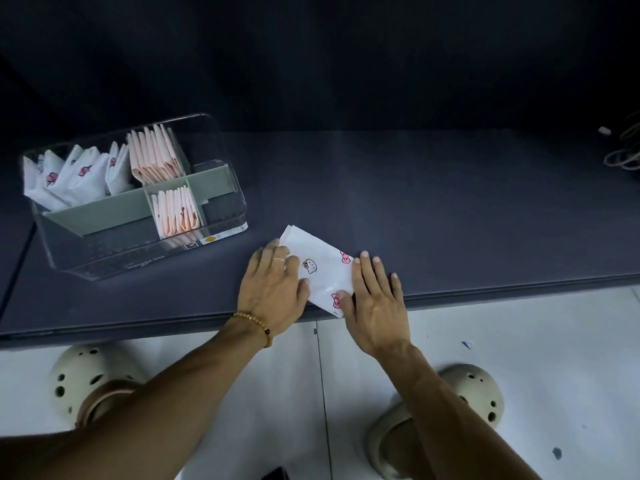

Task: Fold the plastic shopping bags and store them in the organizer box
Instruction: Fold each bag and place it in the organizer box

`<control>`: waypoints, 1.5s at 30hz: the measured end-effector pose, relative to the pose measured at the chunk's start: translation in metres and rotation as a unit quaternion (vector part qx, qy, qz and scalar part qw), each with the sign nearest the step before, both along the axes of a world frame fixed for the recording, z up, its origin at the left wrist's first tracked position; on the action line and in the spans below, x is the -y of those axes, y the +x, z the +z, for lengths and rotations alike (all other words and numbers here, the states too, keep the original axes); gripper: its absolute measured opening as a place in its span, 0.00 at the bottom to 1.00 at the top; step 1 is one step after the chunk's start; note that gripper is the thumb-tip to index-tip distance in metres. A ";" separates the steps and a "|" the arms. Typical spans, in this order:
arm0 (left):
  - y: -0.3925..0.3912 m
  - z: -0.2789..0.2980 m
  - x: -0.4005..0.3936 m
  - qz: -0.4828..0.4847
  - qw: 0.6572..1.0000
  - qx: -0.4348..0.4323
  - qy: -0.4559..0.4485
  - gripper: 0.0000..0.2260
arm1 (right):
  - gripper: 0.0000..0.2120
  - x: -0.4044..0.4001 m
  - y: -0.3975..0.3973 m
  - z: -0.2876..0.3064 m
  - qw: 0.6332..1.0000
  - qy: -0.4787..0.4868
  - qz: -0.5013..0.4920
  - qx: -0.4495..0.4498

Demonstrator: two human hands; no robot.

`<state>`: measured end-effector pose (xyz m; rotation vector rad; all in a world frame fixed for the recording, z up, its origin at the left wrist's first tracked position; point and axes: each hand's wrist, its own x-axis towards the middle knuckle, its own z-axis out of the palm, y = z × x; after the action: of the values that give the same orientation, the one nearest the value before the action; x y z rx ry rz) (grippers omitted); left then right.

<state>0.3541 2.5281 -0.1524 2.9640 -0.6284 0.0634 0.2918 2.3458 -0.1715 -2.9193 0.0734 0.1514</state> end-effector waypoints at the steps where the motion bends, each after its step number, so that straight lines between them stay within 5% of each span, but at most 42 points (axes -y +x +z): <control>1: 0.001 0.000 0.004 -0.040 0.999 0.015 0.013 0.17 | 0.32 0.001 0.002 -0.001 1.000 -0.009 0.007 -0.011; 6: 0.012 -0.012 0.036 -0.218 0.971 -0.092 0.027 0.28 | 0.31 0.005 0.004 -0.002 0.999 -0.013 0.024 -0.021; 9: 0.012 -0.021 0.026 -0.184 0.980 -0.068 0.041 0.27 | 0.31 0.008 0.004 -0.003 0.999 -0.019 0.028 -0.018; 19: 0.017 -0.025 -0.002 -0.032 0.994 -0.093 0.043 0.46 | 0.32 0.009 0.005 0.008 0.999 0.016 0.044 -0.013; 22: 0.028 -0.022 -0.018 -0.105 0.988 -0.094 0.058 0.47 | 0.33 0.013 0.006 0.021 0.989 0.042 0.138 0.028; 27: 0.037 -0.003 -0.043 -0.214 0.964 -0.107 0.115 0.38 | 0.37 -0.001 0.007 0.031 0.965 -0.034 0.258 -0.033; 30: 0.014 0.004 -0.056 -0.195 0.976 -0.045 0.080 0.28 | 0.33 -0.015 0.003 0.034 0.968 -0.039 0.247 -0.002; 36: -0.028 0.000 -0.073 -0.122 0.986 -0.085 0.076 0.38 | 0.22 -0.028 -0.004 0.033 0.973 0.017 0.214 0.086; 40: -0.031 0.004 -0.072 -0.052 0.987 -0.089 -0.126 0.14 | 0.13 -0.034 0.007 0.041 0.983 0.174 0.054 -0.029; 43: -0.022 0.011 -0.064 0.082 0.945 -0.162 -0.273 0.10 | 0.08 -0.043 0.027 0.046 0.960 0.272 -0.032 -0.063; 45: -0.012 0.014 -0.059 0.143 0.926 -0.185 -0.297 0.12 | 0.13 -0.049 0.041 0.044 0.954 0.280 -0.073 -0.080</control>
<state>0.3418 2.5871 -0.1387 2.3551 -0.0921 -0.2341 0.3326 2.3947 -0.1270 -2.3202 0.2317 0.3240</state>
